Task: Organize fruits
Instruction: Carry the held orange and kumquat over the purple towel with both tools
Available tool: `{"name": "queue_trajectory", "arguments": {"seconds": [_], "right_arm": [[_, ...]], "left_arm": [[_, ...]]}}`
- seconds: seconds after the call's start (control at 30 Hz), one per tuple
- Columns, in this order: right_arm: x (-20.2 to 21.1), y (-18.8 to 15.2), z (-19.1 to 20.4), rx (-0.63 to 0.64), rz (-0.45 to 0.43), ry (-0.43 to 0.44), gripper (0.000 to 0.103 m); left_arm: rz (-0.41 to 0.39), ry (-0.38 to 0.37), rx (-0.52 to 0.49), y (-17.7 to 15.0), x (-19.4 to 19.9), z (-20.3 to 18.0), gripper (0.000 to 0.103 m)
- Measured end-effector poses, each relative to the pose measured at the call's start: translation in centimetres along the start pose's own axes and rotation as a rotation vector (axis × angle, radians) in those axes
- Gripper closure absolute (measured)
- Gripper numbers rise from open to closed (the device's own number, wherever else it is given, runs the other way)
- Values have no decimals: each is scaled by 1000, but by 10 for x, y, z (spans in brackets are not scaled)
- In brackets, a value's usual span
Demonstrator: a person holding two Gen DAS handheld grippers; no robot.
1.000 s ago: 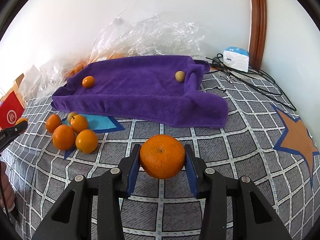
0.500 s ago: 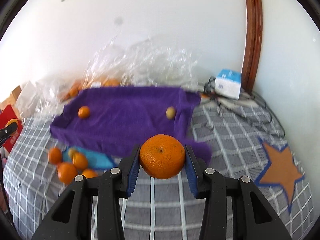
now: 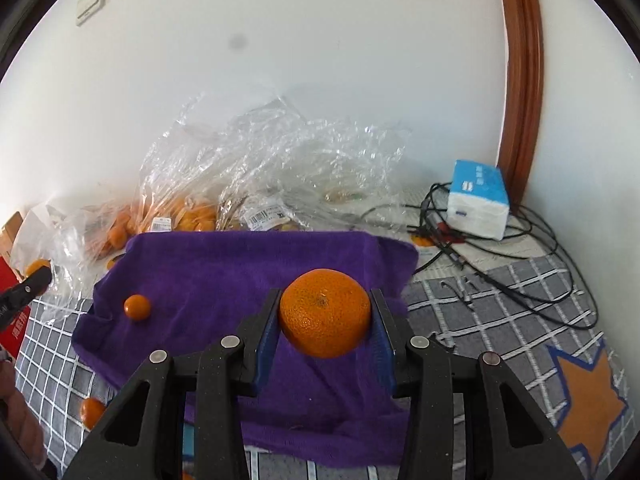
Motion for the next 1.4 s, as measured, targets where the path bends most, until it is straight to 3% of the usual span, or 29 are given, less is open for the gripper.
{"name": "queue_trajectory", "arguments": {"seconds": [0.23, 0.6, 1.13, 1.4], "right_arm": [[-33, -28, 4, 39, 79, -19, 61], [-45, -38, 5, 65, 85, -31, 61], [-57, -56, 21, 148, 117, -39, 61], [-58, -57, 21, 149, 119, -27, 59]], "left_arm": [[79, 11, -36, -27, -27, 9, 73], [116, -11, -37, -36, -39, 9, 73], [191, 22, -102, -51, -57, 6, 73], [191, 42, -126, -53, -57, 6, 73]]}}
Point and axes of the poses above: each gripper's, at about its wrist camera, not at the fingertips, and x roughly against the way its jaws point, z to its left, y to its top, the point moved 7 cm from there along -x, roughly the way its jaws point, and after that the axes turned 8 degrees about -y, right-handed, at the moved point
